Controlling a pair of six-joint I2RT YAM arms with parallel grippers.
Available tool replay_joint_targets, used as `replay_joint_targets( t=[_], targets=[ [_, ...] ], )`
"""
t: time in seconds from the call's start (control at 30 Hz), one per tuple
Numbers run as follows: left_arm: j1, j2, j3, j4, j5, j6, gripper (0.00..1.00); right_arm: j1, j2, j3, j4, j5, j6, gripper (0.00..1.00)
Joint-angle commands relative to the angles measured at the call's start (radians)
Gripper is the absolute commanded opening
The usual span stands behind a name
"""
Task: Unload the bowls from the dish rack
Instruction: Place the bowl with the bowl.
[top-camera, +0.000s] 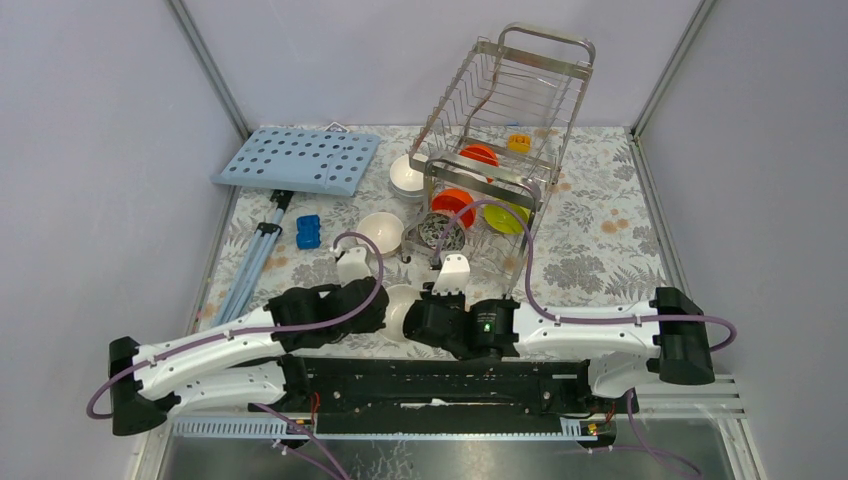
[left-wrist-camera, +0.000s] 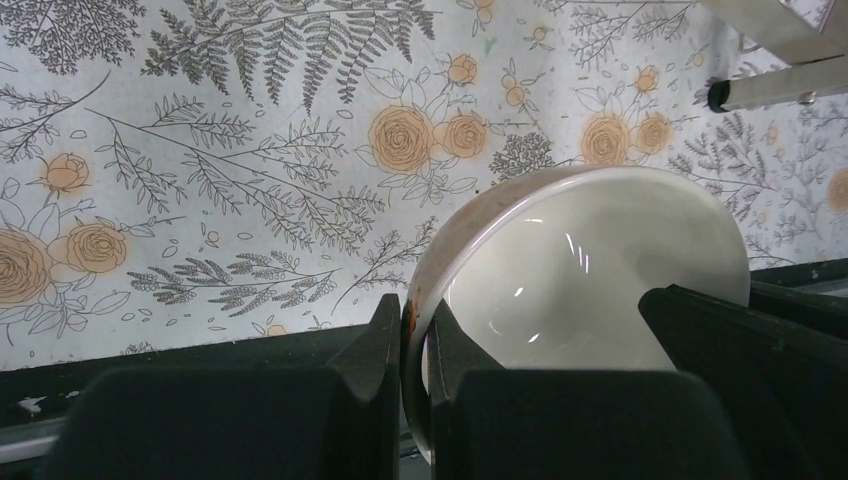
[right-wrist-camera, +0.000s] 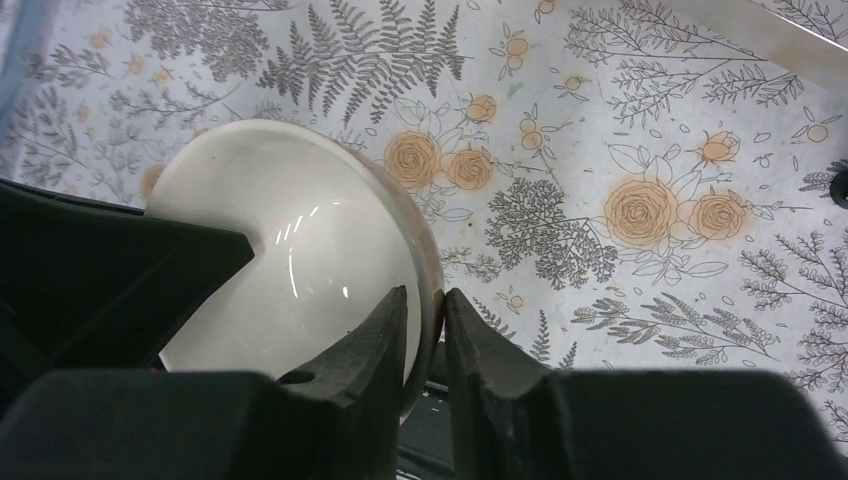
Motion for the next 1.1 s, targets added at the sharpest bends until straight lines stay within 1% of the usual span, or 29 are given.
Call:
replay_joint_targets(
  t=[0.0,0.07,0.17,0.2,0.23,0.27,0.3,0.33,0.37,0.57,0.8,1.07],
  targets=[
    [-0.001,0.002,-0.005,0.113,0.018,-0.004,0.0,-0.007,0.012,-0.022,0.004,-0.022,0.017,0.21],
    [-0.001,0.002,-0.017,0.127,0.027,-0.003,0.0,-0.007,0.01,-0.03,0.007,-0.025,0.011,0.15],
    [-0.001,0.002,-0.033,0.135,0.03,-0.004,0.0,-0.007,0.01,-0.038,0.009,-0.036,0.01,0.0],
    [-0.001,0.001,-0.039,0.135,0.03,-0.004,0.03,-0.007,0.01,-0.042,0.009,-0.039,0.015,0.0],
    [-0.001,-0.001,-0.044,0.135,0.032,-0.004,0.19,-0.007,0.008,-0.048,0.009,-0.041,0.022,0.0],
    [-0.001,-0.006,-0.051,0.134,0.034,-0.006,0.31,-0.006,0.005,-0.057,0.01,-0.043,0.03,0.0],
    [-0.001,-0.013,-0.058,0.134,0.035,-0.007,0.38,-0.007,0.002,-0.063,0.01,-0.043,0.038,0.0],
    [-0.001,-0.019,-0.065,0.134,0.036,-0.009,0.43,-0.007,-0.001,-0.071,0.01,-0.044,0.044,0.0],
    [-0.001,-0.026,-0.071,0.134,0.037,-0.01,0.46,-0.007,-0.005,-0.077,0.009,-0.043,0.05,0.0],
    [-0.001,-0.026,-0.088,0.138,0.045,-0.006,0.47,-0.007,-0.018,-0.117,0.013,-0.042,0.092,0.0],
    [-0.002,0.019,-0.098,0.2,0.111,0.04,0.47,-0.007,-0.036,-0.141,0.032,-0.034,0.119,0.0],
    [-0.002,0.052,-0.111,0.234,0.176,0.076,0.43,-0.015,-0.073,-0.164,0.043,-0.033,0.133,0.0]
  ],
)
